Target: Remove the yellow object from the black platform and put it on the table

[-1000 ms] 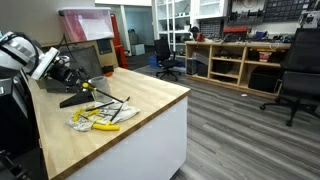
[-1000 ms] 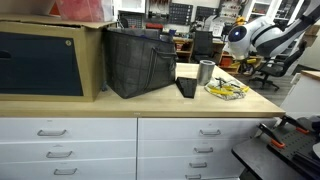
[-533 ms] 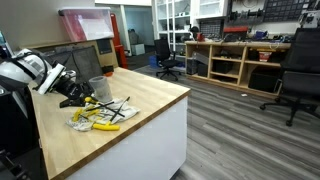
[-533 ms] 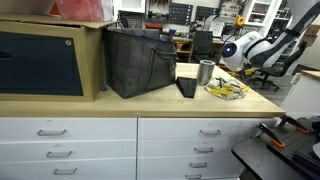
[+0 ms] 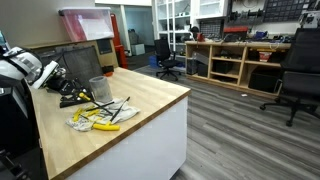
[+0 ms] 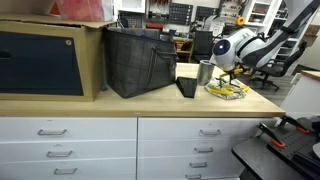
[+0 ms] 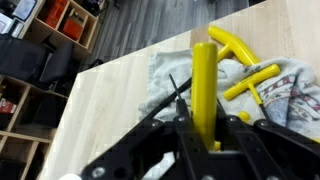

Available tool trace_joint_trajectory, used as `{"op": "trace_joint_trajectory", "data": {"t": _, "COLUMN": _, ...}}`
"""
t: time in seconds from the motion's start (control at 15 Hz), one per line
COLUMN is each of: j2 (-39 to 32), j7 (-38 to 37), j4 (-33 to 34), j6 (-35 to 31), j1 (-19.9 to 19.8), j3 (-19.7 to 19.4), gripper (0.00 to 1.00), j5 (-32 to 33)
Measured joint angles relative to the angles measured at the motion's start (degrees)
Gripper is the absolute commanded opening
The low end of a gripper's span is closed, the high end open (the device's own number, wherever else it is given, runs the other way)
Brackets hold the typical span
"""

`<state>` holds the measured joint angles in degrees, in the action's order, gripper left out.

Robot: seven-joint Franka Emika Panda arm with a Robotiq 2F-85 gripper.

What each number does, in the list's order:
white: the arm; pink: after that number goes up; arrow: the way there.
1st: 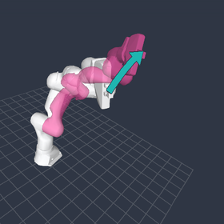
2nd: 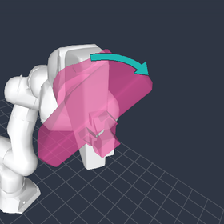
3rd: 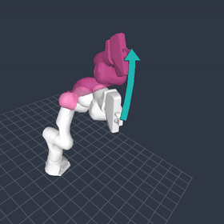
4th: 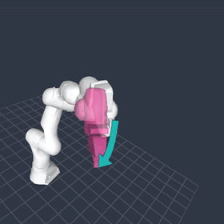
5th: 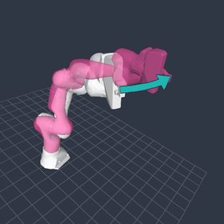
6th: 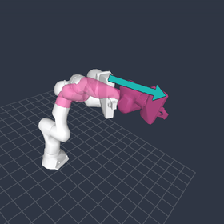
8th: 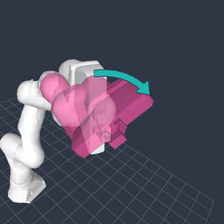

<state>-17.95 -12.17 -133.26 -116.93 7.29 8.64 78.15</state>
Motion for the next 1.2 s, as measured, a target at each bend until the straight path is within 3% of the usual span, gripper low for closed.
{"op": "trace_joint_trajectory", "data": {"t": 0.33, "j2": 0.3, "j7": 11.4, "j4": 2.3, "j6": -0.3, "j1": -0.1, "j3": 0.5, "gripper": 0.96, "j5": -9.6}}
{"op": "trace_joint_trajectory", "data": {"t": 0.4, "j2": 0.5, "j7": 14.9, "j4": 2.9, "j6": -0.9, "j1": -0.2, "j3": 0.6, "gripper": 0.99, "j5": -12.6}}
{"op": "trace_joint_trajectory", "data": {"t": 1.0, "j2": 8.2, "j7": 54.3, "j4": 5.4, "j6": -2.6, "j1": -1.0, "j3": 4.1, "gripper": 1.00, "j5": -47.5}}
{"op": "trace_joint_trajectory", "data": {"t": 1.2, "j2": 10.9, "j7": 59.1, "j4": 7.9, "j6": 2.7, "j1": -0.6, "j3": 4.3, "gripper": 1.00, "j5": -57.4}}
